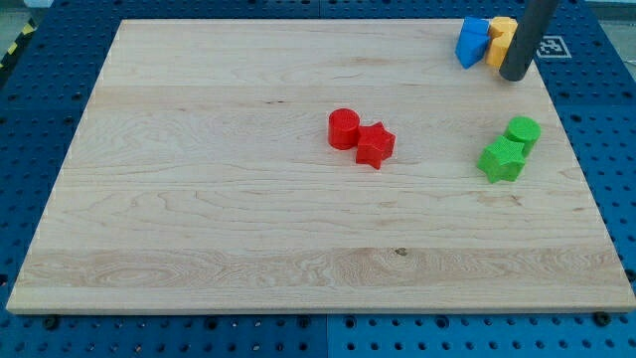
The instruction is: Move the green circle to the bottom left side
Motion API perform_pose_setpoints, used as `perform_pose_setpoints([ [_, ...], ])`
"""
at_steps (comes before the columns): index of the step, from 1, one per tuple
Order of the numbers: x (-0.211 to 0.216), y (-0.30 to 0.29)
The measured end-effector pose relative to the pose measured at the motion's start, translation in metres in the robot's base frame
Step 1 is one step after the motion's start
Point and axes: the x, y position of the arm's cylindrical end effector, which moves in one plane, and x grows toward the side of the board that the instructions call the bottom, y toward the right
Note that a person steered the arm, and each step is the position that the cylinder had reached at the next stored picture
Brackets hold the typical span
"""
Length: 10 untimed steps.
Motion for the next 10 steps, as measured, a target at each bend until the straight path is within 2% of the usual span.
perform_pose_setpoints([
  [2,0.007,0.002],
  [3,0.032,0.018],
  [5,0.055,0.020],
  [6,0.095,0.018],
  [7,0.106,-0.014],
  [9,0.103,-0.106],
  [10,0.095,-0.131],
])
